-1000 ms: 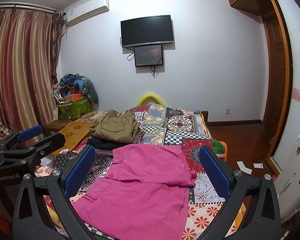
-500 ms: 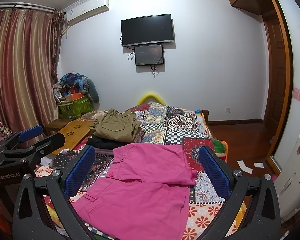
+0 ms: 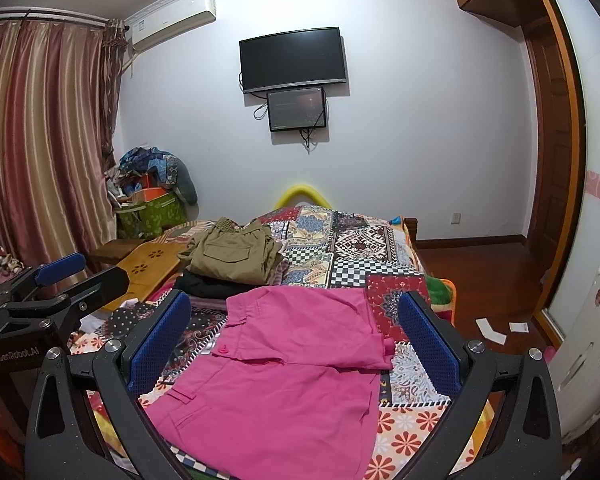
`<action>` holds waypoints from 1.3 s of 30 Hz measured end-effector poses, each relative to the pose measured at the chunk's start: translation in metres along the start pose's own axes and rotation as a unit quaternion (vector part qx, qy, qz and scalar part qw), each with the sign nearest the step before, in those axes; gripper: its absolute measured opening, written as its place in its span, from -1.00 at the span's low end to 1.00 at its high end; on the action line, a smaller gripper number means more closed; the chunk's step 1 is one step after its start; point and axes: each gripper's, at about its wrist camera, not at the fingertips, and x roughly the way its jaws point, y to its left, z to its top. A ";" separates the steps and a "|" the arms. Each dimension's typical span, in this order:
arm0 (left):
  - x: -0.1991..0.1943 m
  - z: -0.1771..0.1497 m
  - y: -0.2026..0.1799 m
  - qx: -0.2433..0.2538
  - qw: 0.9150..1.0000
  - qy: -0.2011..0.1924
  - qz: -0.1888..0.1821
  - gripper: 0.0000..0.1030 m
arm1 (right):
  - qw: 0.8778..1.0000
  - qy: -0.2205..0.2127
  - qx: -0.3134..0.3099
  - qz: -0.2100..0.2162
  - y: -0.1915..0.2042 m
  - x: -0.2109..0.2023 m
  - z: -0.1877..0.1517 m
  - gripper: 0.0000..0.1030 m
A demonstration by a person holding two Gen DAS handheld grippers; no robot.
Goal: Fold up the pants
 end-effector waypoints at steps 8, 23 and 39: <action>0.002 -0.001 -0.001 0.000 1.000 0.003 -0.002 1.00 | 1.000 0.002 0.001 -0.001 -0.001 0.000 -0.001 1.00; 0.018 -0.002 0.000 0.002 1.000 0.015 -0.011 1.00 | 1.000 0.017 0.006 -0.004 -0.012 0.013 -0.002 1.00; 0.129 -0.008 0.063 -0.020 0.996 0.078 0.034 1.00 | 0.996 0.067 -0.019 -0.052 -0.068 0.089 0.000 1.00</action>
